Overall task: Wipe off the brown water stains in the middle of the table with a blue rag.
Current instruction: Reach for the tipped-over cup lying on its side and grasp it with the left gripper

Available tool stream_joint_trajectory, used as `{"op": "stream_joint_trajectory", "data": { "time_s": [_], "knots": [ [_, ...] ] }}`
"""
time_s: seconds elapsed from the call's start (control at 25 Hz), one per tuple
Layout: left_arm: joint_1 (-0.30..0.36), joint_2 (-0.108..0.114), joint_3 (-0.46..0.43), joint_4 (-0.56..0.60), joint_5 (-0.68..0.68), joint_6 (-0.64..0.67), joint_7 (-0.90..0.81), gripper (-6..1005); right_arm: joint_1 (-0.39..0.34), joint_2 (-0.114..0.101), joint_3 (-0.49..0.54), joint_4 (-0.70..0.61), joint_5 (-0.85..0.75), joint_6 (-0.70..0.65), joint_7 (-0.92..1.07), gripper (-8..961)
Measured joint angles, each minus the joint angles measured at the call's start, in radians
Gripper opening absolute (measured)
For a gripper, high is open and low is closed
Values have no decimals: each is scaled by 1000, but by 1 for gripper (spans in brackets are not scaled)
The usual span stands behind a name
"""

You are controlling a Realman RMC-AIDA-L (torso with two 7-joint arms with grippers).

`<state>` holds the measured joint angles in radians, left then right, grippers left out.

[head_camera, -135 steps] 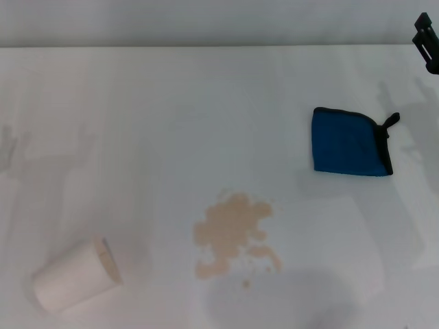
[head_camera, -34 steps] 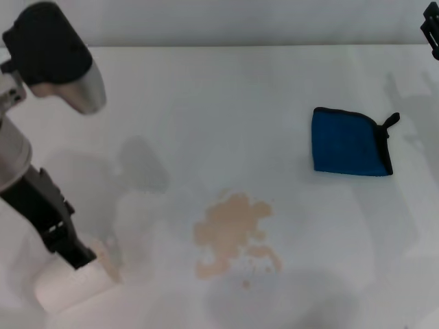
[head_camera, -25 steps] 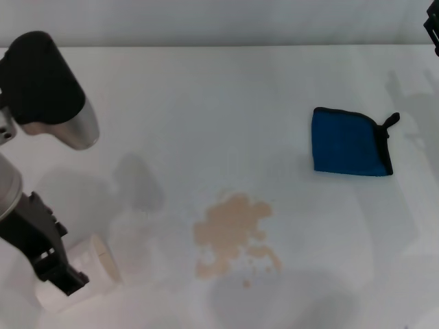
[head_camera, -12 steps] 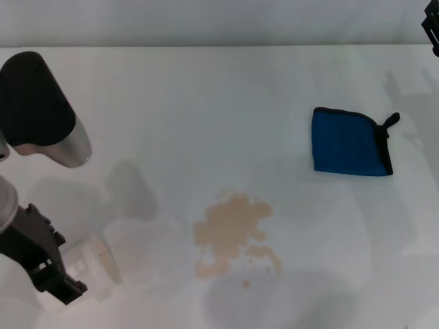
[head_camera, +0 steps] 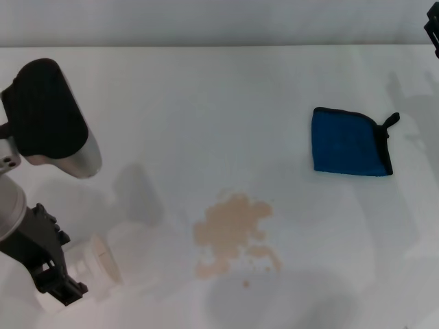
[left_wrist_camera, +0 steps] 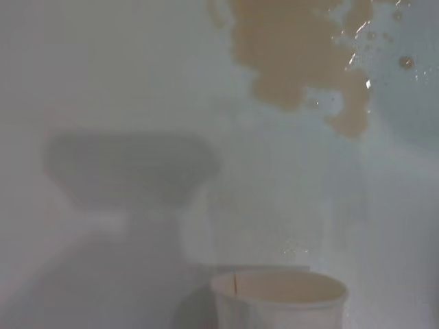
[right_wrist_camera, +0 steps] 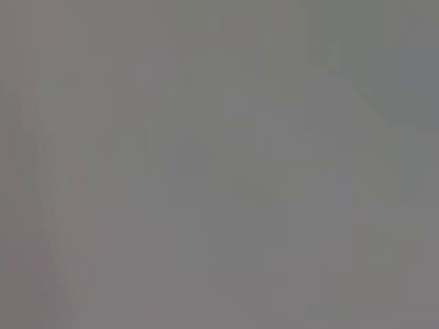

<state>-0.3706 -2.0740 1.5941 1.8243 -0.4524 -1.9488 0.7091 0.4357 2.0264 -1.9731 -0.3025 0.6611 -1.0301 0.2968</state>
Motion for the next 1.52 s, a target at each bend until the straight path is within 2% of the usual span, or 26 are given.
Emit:
{"op": "stream_joint_trajectory", "data": {
  "time_s": [1.52],
  "knots": [
    [4, -2, 140, -108, 121, 107, -8, 831, -3, -2, 0, -3, 0, 1, 10, 795]
  ]
}}
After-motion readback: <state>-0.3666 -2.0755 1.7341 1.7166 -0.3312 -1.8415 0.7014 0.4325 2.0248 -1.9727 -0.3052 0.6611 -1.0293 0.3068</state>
